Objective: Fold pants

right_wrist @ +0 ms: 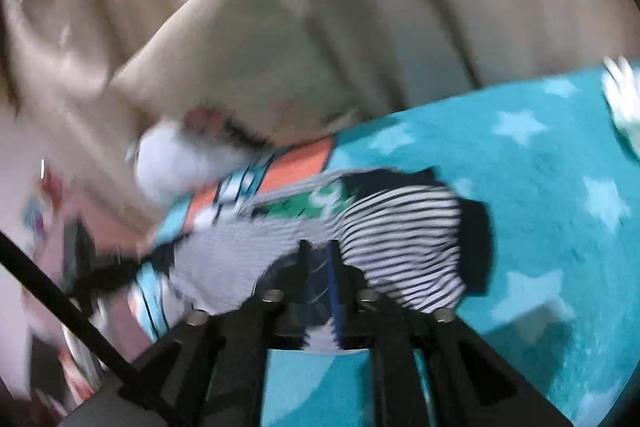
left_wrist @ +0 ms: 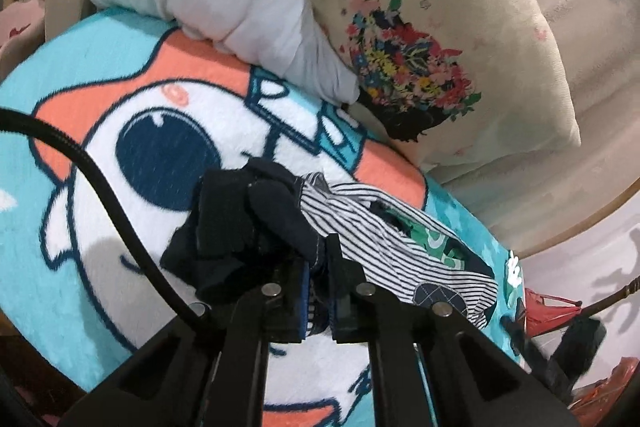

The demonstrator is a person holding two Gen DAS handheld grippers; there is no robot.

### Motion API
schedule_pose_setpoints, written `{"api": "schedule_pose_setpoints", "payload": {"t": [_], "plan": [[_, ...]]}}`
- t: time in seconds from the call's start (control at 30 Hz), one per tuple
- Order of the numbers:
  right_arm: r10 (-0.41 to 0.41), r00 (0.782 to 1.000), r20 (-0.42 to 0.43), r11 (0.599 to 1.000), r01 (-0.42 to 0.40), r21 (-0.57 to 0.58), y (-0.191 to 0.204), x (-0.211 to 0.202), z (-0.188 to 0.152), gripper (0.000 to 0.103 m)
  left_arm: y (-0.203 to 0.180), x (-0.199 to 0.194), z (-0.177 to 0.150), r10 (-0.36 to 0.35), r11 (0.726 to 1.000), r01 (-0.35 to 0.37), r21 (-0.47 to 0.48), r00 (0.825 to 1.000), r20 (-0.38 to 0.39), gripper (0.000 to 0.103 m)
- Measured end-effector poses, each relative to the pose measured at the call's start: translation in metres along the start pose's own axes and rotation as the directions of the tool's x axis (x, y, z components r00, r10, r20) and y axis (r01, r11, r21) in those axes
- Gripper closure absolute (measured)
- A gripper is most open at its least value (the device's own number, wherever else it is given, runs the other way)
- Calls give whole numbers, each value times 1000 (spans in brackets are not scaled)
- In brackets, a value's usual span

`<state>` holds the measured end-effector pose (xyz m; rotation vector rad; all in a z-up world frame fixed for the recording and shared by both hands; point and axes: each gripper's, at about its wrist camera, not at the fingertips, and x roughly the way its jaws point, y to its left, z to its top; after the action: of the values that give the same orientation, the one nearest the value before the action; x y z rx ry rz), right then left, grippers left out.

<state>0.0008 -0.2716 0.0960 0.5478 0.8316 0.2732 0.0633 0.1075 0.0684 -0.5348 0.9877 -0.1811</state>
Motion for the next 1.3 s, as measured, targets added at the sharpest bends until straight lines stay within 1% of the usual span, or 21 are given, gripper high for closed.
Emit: {"api": "schedule_pose_setpoints", "payload": {"t": [0.03, 0.07, 0.17, 0.27, 0.37, 0.4, 0.43, 0.47, 0.5, 0.53, 0.63, 0.73, 0.83, 0.9, 0.97, 1.03, 1.1, 1.2, 1.23, 1.27, 1.3], "plan": [[1, 1000, -11, 998, -2, -58, 10, 2, -7, 33, 0, 1, 1, 0, 1000, 0, -2, 1000, 0, 96], [9, 1000, -17, 992, -11, -123, 22, 6, -16, 26, -1, 2, 1, 0, 1000, 0, -4, 1000, 0, 96], [7, 998, -55, 962, -22, -271, 48, 23, -38, 25, -1, 3, 2, 3, 1000, -3, -7, 1000, -4, 96], [9, 996, -86, 931, -39, -363, 57, 36, -53, 25, -2, 2, 3, 1, 1000, -1, -4, 1000, 1, 96], [-61, 996, -72, 887, 21, -462, 64, 50, -67, 25, -2, 1, 2, -1, 1000, 1, 3, 1000, 2, 96], [-103, 993, -56, 864, 61, -499, 66, 56, -71, 33, -2, 1, 2, -1, 1000, 1, 1, 1000, 3, 96], [-134, 990, -52, 849, 88, -520, 66, 60, -73, 64, -3, 1, 2, -2, 1000, 2, -2, 1000, 1, 96], [-168, 984, -66, 840, 108, -532, 64, 68, -75, 86, -3, 2, 2, -6, 1000, 6, -1, 1000, -4, 96], [-178, 979, -96, 851, 104, -514, 60, 74, -73, 98, -3, 2, 1, -6, 1000, 6, 1, 1000, -6, 96], [-177, 978, -107, 870, 105, -482, 54, 76, -69, 98, -3, 3, 2, -1, 1000, 1, 5, 1000, -4, 96], [-166, 984, -68, 882, 117, -456, 54, 64, -53, 98, -5, 5, 7, 4, 1000, -4, 11, 1000, 1, 96], [-151, 988, -13, 885, 129, -447, 60, 50, -27, 98, -14, 10, 19, 21, 999, -22, 38, 1000, 16, 96], [-158, 987, 32, 873, 155, -462, 70, 51, 3, 99, -25, 21, 39, 42, 997, -44, 58, 998, 39, 96], [-178, 982, 67, 854, 188, -485, 77, 54, 25, 99, -30, 33, 55, 50, 997, -53, 60, 998, 44, 96], [-209, 974, 89, 834, 225, -503, 81, 69, 48, 99, -33, 50, 72, 66, 996, -69, 53, 996, 52, 96], [-247, 964, 96, 818, 260, -513, 81, 89, 70, 99, -31, 64, 83, 86, 995, -88, 40, 995, 58, 96], [-294, 952, 89, 807, 297, -511, 73, 117, 90, 99, -21, 75, 91, 89, 996, -89, 0, 995, 35, 96], [-416, 907, 67, 769, 390, -506, 55, 160, 108, 99, -12, 72, 91, 44, 999, -44, -17, 999, 23, 96], [-432, 900, 57, 768, 400, -500, 50, 165, 111, 98, -12, 66, 90, 42, 999, -42, 2, 999, 30, 96], [-422, 905, 56, 780, 394, -486, 48, 161, 114, 98, -12, 61, 89, 43, 999, -44, 19, 998, 37, 94], [-387, 920, 59, 803, 368, -468, 48, 152, 114, 94, -13, 56, 87, 47, 998, -48, 38, 998, 42, 94]]}}
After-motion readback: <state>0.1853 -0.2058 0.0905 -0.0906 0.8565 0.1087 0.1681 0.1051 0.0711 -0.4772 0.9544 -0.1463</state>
